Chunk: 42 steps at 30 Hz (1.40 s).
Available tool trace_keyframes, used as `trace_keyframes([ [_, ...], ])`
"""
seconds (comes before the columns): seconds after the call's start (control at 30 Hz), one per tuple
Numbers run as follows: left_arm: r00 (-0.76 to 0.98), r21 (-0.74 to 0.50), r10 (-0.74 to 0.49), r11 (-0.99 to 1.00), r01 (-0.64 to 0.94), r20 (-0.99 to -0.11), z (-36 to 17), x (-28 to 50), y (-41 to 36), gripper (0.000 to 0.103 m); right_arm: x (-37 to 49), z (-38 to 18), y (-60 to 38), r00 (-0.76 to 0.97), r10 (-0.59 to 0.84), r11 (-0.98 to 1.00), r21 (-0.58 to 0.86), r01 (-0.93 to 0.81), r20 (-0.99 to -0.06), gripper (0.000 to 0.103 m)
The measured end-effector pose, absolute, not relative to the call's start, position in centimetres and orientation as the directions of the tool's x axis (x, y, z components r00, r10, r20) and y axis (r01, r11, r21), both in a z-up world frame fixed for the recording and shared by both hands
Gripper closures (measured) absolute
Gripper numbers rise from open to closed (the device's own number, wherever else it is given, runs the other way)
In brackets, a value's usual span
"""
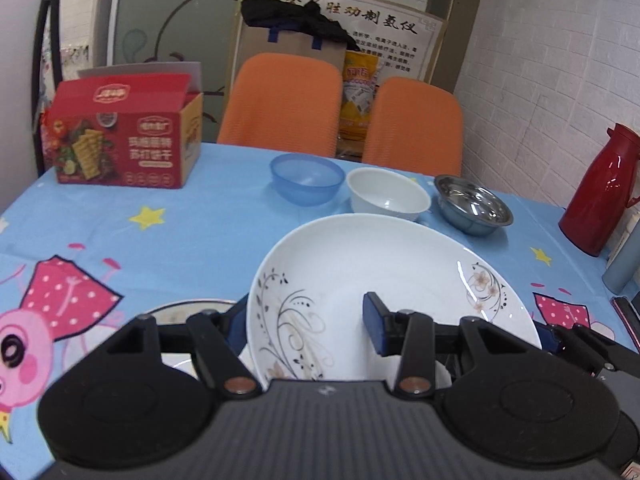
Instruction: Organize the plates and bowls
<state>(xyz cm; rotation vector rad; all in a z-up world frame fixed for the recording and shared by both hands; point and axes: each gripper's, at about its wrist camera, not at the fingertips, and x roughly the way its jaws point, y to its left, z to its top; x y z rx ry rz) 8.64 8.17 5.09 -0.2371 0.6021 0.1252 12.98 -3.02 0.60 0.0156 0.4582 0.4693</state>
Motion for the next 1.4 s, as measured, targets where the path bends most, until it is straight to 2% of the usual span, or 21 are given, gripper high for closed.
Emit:
trace_keyframes([
  [0.27,0.789,-0.169,0.162,0.933,-0.318,-0.592,3.2,3.0,13.3,0.059,9.0,0.0,3.1,0.742,0.516,0.836,0.06,-0.546,-0.428,0.0],
  [0.53,0.774,-0.184,0.169,0.92,-0.346,-0.61,1.3,1.9,15.6,0.058,8.9,-1.7,5.3,0.7,0.526,0.817,0.059,-0.573,-0.483,0.0],
  [0.8,0.803,-0.263,0.117,0.909,-0.323,-0.584,0.7,1.7,17.0,0.047,8.8,-2.1,5.5,0.693,0.538,0.817,0.093,-0.57,-0.48,0.0],
  [0.87,0.813,-0.25,0.137,0.911,-0.328,-0.566,1.3,1.5,17.0,0.041,8.6,-2.1,5.5,0.706,0.53,0.822,0.081,-0.564,-0.469,0.0],
  [0.97,0.823,-0.255,0.147,0.908,-0.333,-0.549,1.9,1.5,17.3,0.038,8.2,-2.3,6.6,0.7,0.52,0.804,0.004,-0.595,-0.49,0.0],
  [1.1,0.825,-0.255,0.154,0.906,-0.337,-0.544,2.3,1.4,17.4,0.038,7.9,-1.7,5.8,0.733,0.513,0.824,0.016,-0.567,-0.446,0.0],
  [1.17,0.826,-0.258,0.154,0.905,-0.338,-0.543,2.3,1.3,17.5,0.037,7.5,-1.2,5.5,0.782,0.479,0.843,-0.037,-0.536,-0.398,0.0],
  [1.4,0.829,-0.26,0.144,0.908,-0.327,-0.541,2.6,1.5,17.0,0.036,7.9,-0.9,4.7,0.744,0.532,0.822,0.035,-0.569,-0.405,0.0],
])
